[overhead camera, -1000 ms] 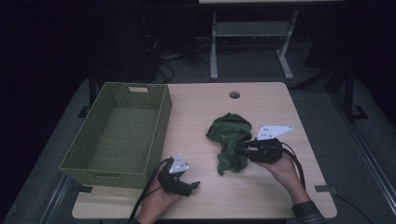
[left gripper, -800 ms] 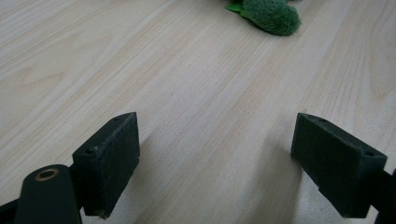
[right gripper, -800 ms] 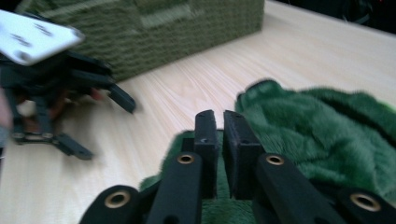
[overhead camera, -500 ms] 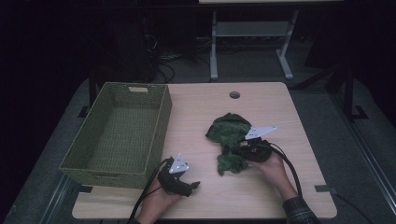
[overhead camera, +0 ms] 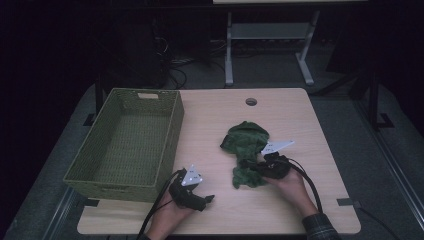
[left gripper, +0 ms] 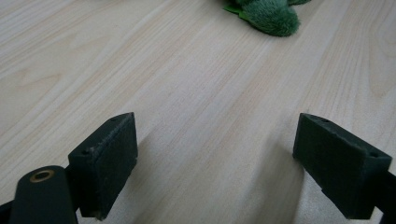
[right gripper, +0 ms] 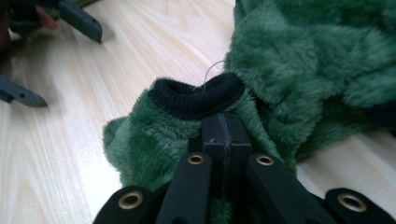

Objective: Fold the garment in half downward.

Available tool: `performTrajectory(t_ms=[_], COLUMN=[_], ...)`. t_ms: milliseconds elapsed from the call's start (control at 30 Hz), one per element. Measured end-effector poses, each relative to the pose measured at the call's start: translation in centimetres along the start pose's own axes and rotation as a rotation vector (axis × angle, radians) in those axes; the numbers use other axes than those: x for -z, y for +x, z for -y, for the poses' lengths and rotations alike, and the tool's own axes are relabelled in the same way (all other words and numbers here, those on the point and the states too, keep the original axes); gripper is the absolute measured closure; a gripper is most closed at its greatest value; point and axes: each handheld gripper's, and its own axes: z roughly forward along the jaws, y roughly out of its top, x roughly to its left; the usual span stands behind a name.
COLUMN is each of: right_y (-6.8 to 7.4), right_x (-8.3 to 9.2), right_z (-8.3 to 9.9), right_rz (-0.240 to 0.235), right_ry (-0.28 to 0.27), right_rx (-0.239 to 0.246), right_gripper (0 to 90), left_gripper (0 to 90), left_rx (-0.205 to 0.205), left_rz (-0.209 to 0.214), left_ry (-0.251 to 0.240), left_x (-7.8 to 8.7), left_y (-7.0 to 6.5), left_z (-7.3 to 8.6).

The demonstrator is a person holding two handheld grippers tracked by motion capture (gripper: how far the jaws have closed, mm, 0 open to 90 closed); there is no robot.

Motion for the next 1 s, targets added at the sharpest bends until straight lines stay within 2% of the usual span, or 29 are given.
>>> performTrajectory(t_ms=[167,300,500,567,633,767,833,900,1000], right_y=[-0.2,-0.4,-0.8,-0.9,-1.3,-1.9,-2.2,-2.4,-2.9], right_x=[1.4,2.6,3.8,4.1,4.3,4.9,5.1,5.2,5.4], right_z=[-0.4,-0.7,-1.4,-1.5,-1.7,-2.2,-2.4,-2.6,-3.1], right_rz=[0.021,0.02,0.076,0.096,0.1,0.139,0.139,0.152,0.17], right_ry=[-0.067,-0.117,-0.115,-0.124,-0.11,-0.12,-0.121,-0.107,-0.118], right_rx=[-0.003,-0.015,-0.005,-0.014,-0.014,-0.033,-0.044,-0.048,-0.053], right_gripper=[81.5,75.3,64.6,62.7,60.2,59.1,59.0,58.5,57.1], left_gripper=[13.1,14.6,15.1,15.1,15.1,15.1,15.1,15.1,19.0], left_rx=[0.0,0.01,0.008,0.015,0.018,0.001,-0.007,-0.001,-0.02], left_rz=[0.0,0.004,0.046,0.056,0.064,0.072,0.079,0.108,0.108], left_ry=[0.0,-0.001,0.036,0.045,0.034,0.025,0.019,0.012,-0.005], left_x=[0.0,0.0,-0.7,-0.7,-0.7,-0.7,-0.9,-1.1,-1.3], left_y=[0.0,0.0,-0.1,0.2,0.3,0.9,1.3,1.7,2.2], left_z=[0.0,-0.1,-1.5,-2.3,-3.0,-4.9,-5.8,-6.7,-8.1])
